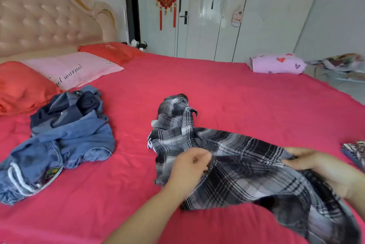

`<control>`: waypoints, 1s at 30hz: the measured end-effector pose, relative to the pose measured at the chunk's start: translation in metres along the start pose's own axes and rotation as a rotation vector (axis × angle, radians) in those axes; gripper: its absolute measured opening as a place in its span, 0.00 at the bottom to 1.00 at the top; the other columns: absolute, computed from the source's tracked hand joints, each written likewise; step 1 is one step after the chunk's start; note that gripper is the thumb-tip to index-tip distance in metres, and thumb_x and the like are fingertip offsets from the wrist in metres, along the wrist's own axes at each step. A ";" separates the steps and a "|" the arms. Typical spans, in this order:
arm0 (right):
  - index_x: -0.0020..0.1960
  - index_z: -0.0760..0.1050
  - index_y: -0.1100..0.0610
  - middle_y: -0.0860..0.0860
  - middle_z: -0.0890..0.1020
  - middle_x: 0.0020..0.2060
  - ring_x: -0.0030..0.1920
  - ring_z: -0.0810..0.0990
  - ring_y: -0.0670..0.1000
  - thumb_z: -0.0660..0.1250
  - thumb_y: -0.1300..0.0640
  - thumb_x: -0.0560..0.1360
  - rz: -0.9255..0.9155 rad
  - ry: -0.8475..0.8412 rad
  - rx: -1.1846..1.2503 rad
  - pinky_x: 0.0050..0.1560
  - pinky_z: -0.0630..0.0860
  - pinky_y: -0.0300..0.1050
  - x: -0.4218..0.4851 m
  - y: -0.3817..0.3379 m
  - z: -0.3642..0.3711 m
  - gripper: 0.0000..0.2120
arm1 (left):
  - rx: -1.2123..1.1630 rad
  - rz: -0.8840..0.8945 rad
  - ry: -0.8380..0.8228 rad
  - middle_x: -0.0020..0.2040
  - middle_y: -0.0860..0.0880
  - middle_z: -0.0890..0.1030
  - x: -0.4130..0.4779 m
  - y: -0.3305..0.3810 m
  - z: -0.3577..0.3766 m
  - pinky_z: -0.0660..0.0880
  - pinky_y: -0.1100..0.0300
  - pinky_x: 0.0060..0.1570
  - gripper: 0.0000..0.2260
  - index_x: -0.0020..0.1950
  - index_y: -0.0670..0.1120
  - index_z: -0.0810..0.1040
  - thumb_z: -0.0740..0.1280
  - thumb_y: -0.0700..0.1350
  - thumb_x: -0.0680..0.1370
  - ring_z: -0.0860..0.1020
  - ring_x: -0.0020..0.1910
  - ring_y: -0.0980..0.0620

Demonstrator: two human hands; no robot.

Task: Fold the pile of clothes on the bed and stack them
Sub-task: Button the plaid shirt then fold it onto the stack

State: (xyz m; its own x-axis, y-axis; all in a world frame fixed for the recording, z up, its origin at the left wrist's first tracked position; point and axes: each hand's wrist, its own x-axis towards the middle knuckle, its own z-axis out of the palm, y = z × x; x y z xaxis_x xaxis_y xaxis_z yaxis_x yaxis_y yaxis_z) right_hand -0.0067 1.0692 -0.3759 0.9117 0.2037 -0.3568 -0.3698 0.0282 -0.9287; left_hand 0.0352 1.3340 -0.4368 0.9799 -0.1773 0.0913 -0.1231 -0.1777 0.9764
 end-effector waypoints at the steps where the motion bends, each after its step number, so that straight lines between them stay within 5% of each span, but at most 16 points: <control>1: 0.59 0.77 0.64 0.68 0.77 0.58 0.58 0.76 0.69 0.82 0.62 0.51 0.006 0.010 -0.018 0.63 0.67 0.68 -0.009 0.001 -0.008 0.37 | 0.067 -0.018 0.102 0.42 0.54 0.78 0.009 -0.007 -0.001 0.76 0.59 0.47 0.04 0.43 0.49 0.77 0.65 0.43 0.77 0.78 0.40 0.58; 4: 0.61 0.73 0.67 0.71 0.74 0.60 0.60 0.72 0.73 0.75 0.66 0.59 0.042 0.013 0.006 0.63 0.66 0.69 -0.025 0.007 -0.030 0.31 | 0.285 -0.125 0.111 0.50 0.51 0.77 0.031 -0.028 0.004 0.72 0.60 0.49 0.11 0.55 0.45 0.74 0.65 0.50 0.77 0.76 0.49 0.50; 8: 0.49 0.80 0.66 0.68 0.80 0.51 0.48 0.82 0.65 0.79 0.63 0.55 0.114 0.096 -0.115 0.50 0.79 0.57 -0.025 0.020 -0.044 0.23 | 0.202 -0.356 -0.044 0.59 0.45 0.77 0.051 -0.051 0.035 0.75 0.61 0.46 0.26 0.66 0.42 0.69 0.67 0.56 0.75 0.79 0.52 0.44; 10: 0.43 0.81 0.62 0.61 0.84 0.44 0.43 0.82 0.59 0.73 0.67 0.64 0.137 0.186 -0.278 0.50 0.77 0.52 -0.018 0.027 -0.043 0.07 | 0.290 -0.434 -0.084 0.64 0.42 0.74 0.060 -0.063 0.052 0.75 0.52 0.57 0.36 0.70 0.40 0.63 0.69 0.61 0.71 0.75 0.60 0.40; 12: 0.47 0.80 0.54 0.49 0.83 0.43 0.46 0.80 0.51 0.67 0.67 0.72 0.192 0.194 -0.645 0.54 0.72 0.45 -0.006 0.041 -0.048 0.09 | 0.365 -0.467 -0.063 0.64 0.41 0.74 0.069 -0.072 0.065 0.73 0.52 0.59 0.40 0.70 0.38 0.61 0.70 0.62 0.69 0.75 0.61 0.42; 15: 0.54 0.73 0.46 0.42 0.78 0.43 0.48 0.77 0.46 0.66 0.63 0.73 0.294 0.172 -1.022 0.45 0.68 0.35 0.017 0.065 -0.058 0.15 | 0.485 -0.499 -0.036 0.61 0.43 0.76 0.077 -0.080 0.077 0.74 0.52 0.58 0.36 0.69 0.40 0.61 0.70 0.59 0.71 0.76 0.58 0.43; 19: 0.60 0.74 0.49 0.46 0.78 0.51 0.53 0.75 0.46 0.64 0.61 0.75 0.261 0.302 -1.020 0.50 0.69 0.37 0.045 0.071 -0.063 0.15 | 0.580 -0.455 -0.065 0.53 0.46 0.79 0.084 -0.084 0.081 0.75 0.55 0.49 0.22 0.66 0.44 0.66 0.66 0.50 0.76 0.78 0.51 0.46; 22: 0.62 0.75 0.54 0.50 0.78 0.59 0.58 0.75 0.46 0.64 0.62 0.76 0.209 0.365 -0.969 0.59 0.68 0.36 0.061 0.064 -0.054 0.16 | 0.367 -0.454 -0.004 0.41 0.47 0.76 0.088 -0.081 0.081 0.74 0.58 0.41 0.09 0.56 0.42 0.73 0.63 0.41 0.77 0.75 0.39 0.49; 24: 0.61 0.76 0.54 0.49 0.78 0.60 0.61 0.75 0.46 0.64 0.62 0.76 0.154 0.394 -0.974 0.63 0.67 0.37 0.072 0.060 -0.047 0.14 | -0.049 -0.566 0.081 0.37 0.47 0.74 0.089 -0.069 0.078 0.71 0.59 0.38 0.05 0.51 0.41 0.73 0.61 0.35 0.77 0.73 0.37 0.50; 27: 0.61 0.76 0.53 0.49 0.78 0.61 0.61 0.75 0.47 0.63 0.63 0.76 0.085 0.423 -0.978 0.61 0.68 0.36 0.085 0.054 -0.033 0.15 | -0.549 -0.648 0.110 0.29 0.44 0.74 0.079 -0.045 0.064 0.74 0.55 0.38 0.10 0.39 0.39 0.71 0.54 0.31 0.76 0.75 0.32 0.46; 30: 0.64 0.72 0.53 0.51 0.78 0.60 0.59 0.76 0.48 0.62 0.63 0.76 0.003 0.430 -0.998 0.55 0.69 0.35 0.098 0.047 -0.015 0.18 | -0.610 -0.650 0.085 0.27 0.41 0.77 0.073 -0.019 0.047 0.78 0.56 0.28 0.13 0.35 0.37 0.73 0.53 0.35 0.76 0.77 0.25 0.45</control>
State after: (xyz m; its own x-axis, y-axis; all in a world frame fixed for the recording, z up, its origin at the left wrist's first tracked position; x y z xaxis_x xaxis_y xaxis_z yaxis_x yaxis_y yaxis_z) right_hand 0.0682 1.0761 -0.4557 0.9694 -0.1628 -0.1839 -0.2366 -0.8194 -0.5222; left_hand 0.1016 1.2793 -0.4583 0.8383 -0.1440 -0.5259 0.5415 0.3318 0.7724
